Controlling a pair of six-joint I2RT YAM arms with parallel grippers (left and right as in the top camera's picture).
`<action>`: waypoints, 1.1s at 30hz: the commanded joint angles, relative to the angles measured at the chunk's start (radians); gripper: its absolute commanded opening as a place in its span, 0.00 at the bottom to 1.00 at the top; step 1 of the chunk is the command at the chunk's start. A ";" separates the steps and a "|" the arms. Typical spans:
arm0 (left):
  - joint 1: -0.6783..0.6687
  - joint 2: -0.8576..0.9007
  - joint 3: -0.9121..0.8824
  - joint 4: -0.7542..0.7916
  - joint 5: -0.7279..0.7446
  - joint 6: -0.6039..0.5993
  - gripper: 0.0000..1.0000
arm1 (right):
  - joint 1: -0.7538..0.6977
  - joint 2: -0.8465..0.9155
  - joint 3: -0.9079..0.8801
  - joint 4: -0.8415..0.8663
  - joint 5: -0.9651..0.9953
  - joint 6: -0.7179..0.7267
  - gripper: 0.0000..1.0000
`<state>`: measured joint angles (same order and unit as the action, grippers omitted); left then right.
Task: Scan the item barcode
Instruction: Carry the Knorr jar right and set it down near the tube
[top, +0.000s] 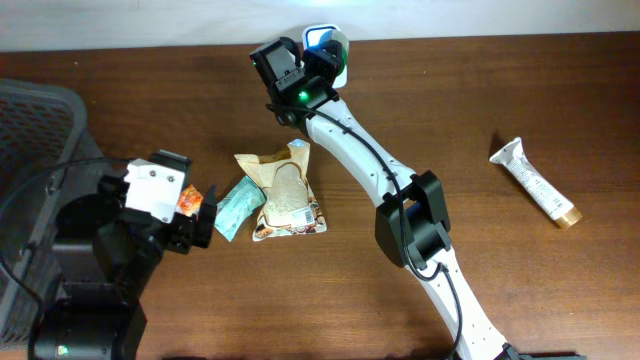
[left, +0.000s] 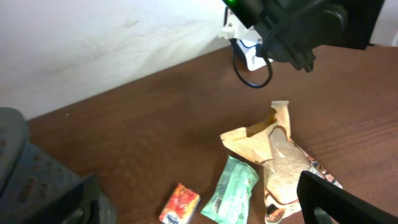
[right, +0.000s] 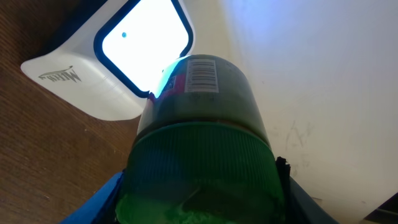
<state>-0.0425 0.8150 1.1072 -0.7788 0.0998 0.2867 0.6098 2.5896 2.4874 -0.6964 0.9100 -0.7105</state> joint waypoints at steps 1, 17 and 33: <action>0.006 0.020 0.002 -0.001 0.035 -0.013 0.99 | 0.006 0.002 0.024 0.010 0.045 0.007 0.04; 0.006 0.021 0.002 0.000 0.035 -0.013 0.99 | -0.073 -0.375 0.034 -0.396 -0.355 0.623 0.04; 0.005 0.021 0.002 0.007 0.223 -0.013 0.99 | -1.202 -0.550 -0.491 -0.542 -0.892 0.731 0.04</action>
<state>-0.0414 0.8398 1.1072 -0.7753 0.3004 0.2867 -0.5549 2.0445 2.1582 -1.3514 0.0525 0.0067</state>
